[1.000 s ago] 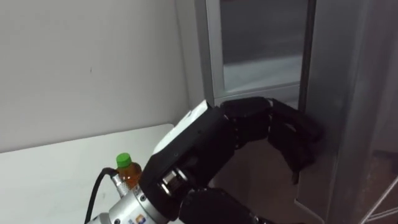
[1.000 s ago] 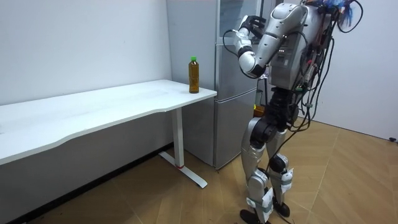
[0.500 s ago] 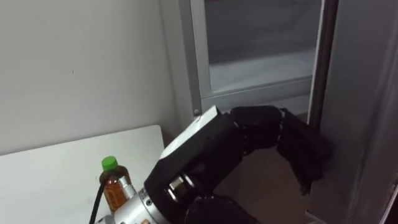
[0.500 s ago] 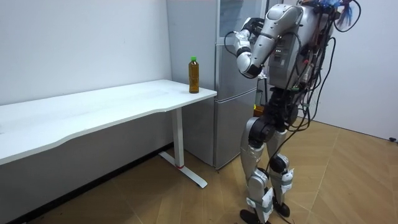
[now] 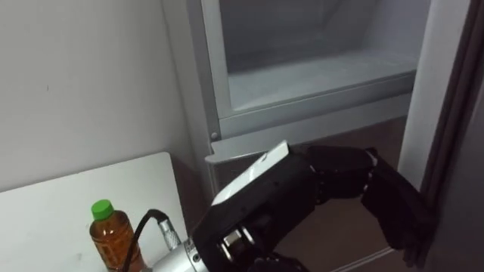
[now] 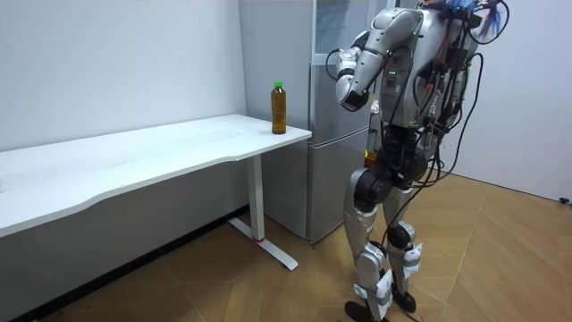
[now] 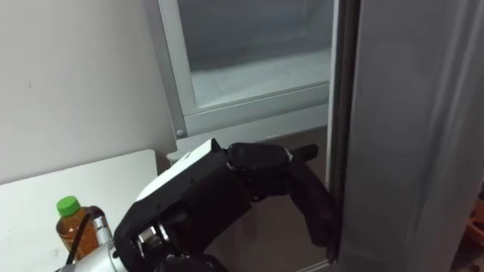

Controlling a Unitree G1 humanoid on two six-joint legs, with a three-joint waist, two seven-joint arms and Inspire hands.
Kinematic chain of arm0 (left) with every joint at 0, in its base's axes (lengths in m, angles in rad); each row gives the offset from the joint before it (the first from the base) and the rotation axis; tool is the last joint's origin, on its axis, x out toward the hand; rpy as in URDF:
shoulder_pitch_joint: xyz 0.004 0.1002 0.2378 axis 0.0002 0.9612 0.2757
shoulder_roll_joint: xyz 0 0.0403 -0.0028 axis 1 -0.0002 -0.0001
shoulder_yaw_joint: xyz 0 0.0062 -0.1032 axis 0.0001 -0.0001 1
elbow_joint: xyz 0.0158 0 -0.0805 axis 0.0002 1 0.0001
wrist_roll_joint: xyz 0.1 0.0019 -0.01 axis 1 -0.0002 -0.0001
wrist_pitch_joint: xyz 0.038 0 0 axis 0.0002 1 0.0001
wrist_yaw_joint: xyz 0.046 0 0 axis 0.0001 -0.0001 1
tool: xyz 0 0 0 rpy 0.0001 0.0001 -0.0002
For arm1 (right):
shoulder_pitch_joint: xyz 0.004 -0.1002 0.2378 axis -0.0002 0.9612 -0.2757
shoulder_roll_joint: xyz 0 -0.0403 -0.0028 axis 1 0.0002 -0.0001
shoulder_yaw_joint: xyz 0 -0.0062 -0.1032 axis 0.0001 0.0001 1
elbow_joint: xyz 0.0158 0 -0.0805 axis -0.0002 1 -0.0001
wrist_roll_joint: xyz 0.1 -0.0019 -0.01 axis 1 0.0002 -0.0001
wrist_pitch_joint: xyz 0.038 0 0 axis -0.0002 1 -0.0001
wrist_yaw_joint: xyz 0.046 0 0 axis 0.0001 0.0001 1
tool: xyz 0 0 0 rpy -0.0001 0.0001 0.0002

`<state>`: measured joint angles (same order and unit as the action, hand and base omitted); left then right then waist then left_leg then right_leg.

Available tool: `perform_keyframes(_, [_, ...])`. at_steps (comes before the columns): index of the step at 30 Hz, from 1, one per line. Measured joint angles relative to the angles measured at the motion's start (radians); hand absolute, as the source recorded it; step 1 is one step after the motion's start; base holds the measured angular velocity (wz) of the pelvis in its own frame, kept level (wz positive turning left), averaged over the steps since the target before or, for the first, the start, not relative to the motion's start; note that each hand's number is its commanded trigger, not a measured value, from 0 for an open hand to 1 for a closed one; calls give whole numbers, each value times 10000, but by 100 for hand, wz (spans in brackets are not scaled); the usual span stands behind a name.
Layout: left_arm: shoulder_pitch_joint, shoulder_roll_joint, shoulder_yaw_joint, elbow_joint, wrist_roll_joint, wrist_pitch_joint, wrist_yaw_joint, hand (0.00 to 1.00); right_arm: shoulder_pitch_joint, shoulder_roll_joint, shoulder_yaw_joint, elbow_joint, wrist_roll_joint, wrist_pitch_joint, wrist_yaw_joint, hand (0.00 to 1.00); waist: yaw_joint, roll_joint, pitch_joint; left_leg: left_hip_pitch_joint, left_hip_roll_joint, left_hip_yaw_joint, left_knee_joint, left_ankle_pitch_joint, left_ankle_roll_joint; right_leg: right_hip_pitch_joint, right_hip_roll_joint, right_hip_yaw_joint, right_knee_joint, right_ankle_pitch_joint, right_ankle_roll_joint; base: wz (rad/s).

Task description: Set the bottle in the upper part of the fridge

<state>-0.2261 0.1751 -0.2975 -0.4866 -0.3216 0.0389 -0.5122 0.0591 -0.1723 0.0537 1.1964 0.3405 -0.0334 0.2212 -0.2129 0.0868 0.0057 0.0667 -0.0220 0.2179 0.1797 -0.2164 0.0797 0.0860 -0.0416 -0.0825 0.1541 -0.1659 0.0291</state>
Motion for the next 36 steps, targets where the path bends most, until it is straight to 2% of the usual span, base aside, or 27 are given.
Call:
perform_keyframes(4, [-1,-1,-87,120,-15,-3,2,0,8,-3,-71,0,127,-6,-4,0,-65,53,16,43,28,39,-2,-7,-5,-22,18,7,0,19,-13,-2])
perform_keyframes(10, [-5,4,-581,249,-7,-3,11,0,-9,-38,-46,-2,282,-4,-19,0,-153,102,29,-46,108,97,62,-42,-42,-82,82,53,-17,49,-54,-3])
perform_keyframes(15, [-183,10,-907,265,9,71,12,0,-70,-204,-34,-18,362,6,4,0,-492,145,24,-21,111,296,18,-38,-49,-183,114,317,-31,48,-52,-12])
perform_keyframes(28, [-279,22,-1183,376,0,74,3,0,-65,-282,-110,152,910,46,-4,0,-839,89,62,280,265,1094,-201,-131,-190,-327,313,1075,-8,74,-91,-19])
perform_keyframes(31, [-302,24,-1208,417,11,76,3,0,-47,-302,-308,153,900,78,-18,0,-1082,73,75,304,307,1234,-204,-151,-217,-341,349,1135,-20,82,-105,-12])
perform_keyframes(34, [-579,36,-1305,627,11,89,4,0,7,-361,-392,154,897,137,-90,0,-1117,58,85,327,358,1370,-202,-176,-257,-363,402,1258,-32,100,-134,-14])
perform_keyframes(36, [-652,41,-1369,628,25,222,3,0,48,-407,-400,158,867,151,-201,0,-1148,56,86,322,388,1367,-193,-190,-282,-367,439,1294,-39,107,-146,-5])
